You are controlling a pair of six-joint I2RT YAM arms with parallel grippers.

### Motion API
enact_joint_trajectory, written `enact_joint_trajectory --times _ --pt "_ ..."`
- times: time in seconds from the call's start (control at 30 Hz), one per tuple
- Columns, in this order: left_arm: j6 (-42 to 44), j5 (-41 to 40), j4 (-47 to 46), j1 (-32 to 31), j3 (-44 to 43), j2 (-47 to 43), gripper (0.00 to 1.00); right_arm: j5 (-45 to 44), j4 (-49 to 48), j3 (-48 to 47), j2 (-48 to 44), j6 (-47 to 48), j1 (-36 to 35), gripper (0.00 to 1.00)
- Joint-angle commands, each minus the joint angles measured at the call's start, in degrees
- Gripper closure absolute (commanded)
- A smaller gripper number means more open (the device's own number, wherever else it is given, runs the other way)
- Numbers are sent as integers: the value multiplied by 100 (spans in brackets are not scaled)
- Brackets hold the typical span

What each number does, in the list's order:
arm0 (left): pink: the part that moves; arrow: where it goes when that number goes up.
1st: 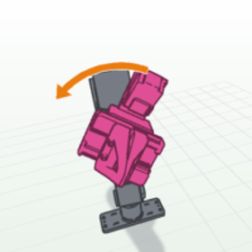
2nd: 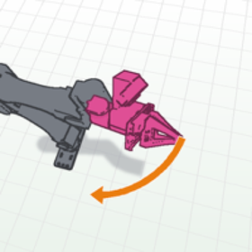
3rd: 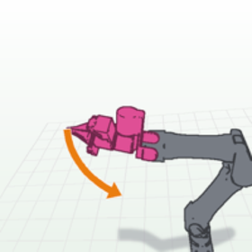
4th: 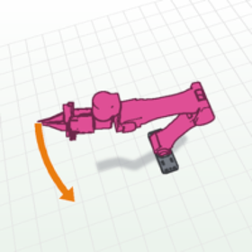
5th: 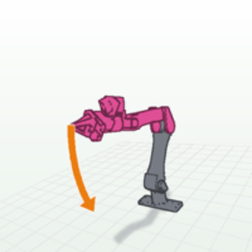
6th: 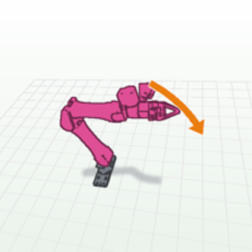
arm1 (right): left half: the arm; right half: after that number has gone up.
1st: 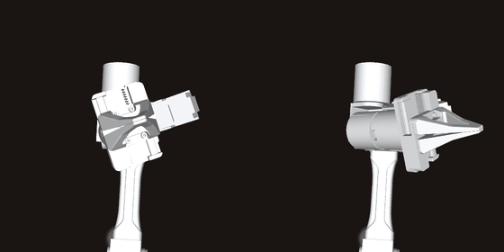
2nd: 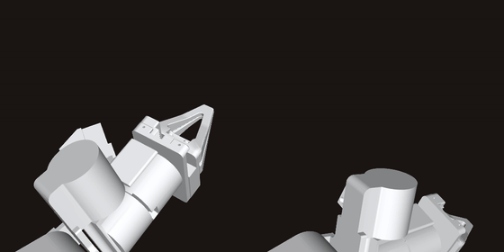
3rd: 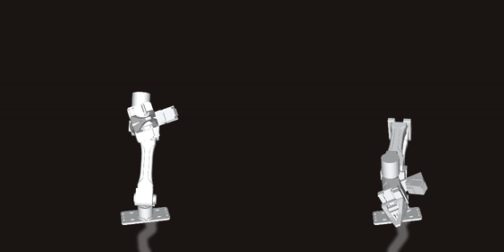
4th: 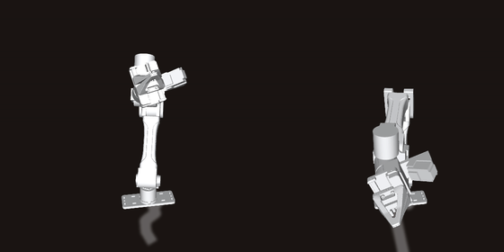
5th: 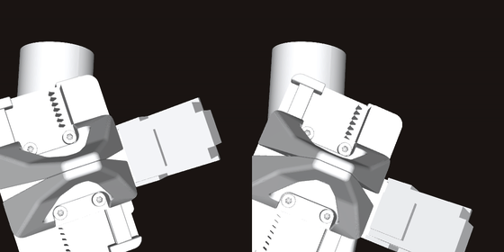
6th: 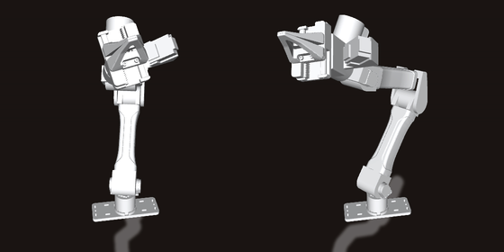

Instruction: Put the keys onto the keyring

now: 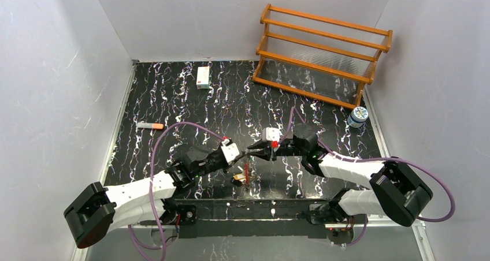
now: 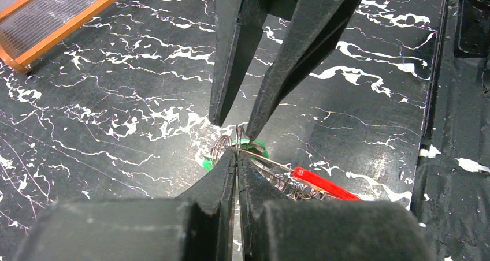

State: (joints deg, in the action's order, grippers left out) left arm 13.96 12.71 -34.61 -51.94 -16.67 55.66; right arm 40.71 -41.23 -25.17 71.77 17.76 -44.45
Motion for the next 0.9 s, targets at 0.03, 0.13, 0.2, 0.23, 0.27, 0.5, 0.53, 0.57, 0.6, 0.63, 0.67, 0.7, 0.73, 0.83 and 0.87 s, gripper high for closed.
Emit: enact_joint_trajectory --times 0.03,0.13,0.2,0.23,0.27,0.5,0.53,0.57,0.6,0.63,0.67,0.7,0.73,0.83,0.87 --pt "55 107 -169 -10 -100 -82 100 76 -649 -73 149 -60 -29 70" --pt "55 109 -169 -17 -100 -88 100 111 -643 -76 203 47 -30 76" --pt "55 113 -169 -14 -100 -98 100 134 -576 -84 210 120 -31 77" --pt "55 109 -169 -17 -93 -106 100 136 -529 -85 202 156 -29 77" --pt "55 109 -169 -10 -91 -108 100 139 -492 -80 194 180 -29 77" --pt "59 113 -171 -14 -91 -108 100 131 -329 -74 186 328 -29 71" --pt "67 120 -169 -11 -91 -113 100 149 -306 -83 188 341 -29 74" --pt "57 122 -169 -17 -91 -116 100 161 -295 -92 188 342 -29 79" --pt "55 126 -169 -12 -83 -124 100 203 -291 -101 196 338 -30 85" --pt "55 113 -169 -9 -70 -137 100 228 -270 -116 199 342 -29 88" --pt "55 112 -169 -9 -59 -149 100 227 -232 -134 213 347 -29 90" --pt "55 109 -169 -9 -56 -159 100 238 -201 -149 222 358 -36 91" --pt "55 109 -169 -9 -48 -168 100 244 -171 -159 230 366 -30 91" --pt "46 115 -169 -9 -47 -191 100 245 -128 -181 262 377 -29 89" --pt "46 117 -169 -11 -41 -195 100 236 -112 -189 273 382 -29 87"
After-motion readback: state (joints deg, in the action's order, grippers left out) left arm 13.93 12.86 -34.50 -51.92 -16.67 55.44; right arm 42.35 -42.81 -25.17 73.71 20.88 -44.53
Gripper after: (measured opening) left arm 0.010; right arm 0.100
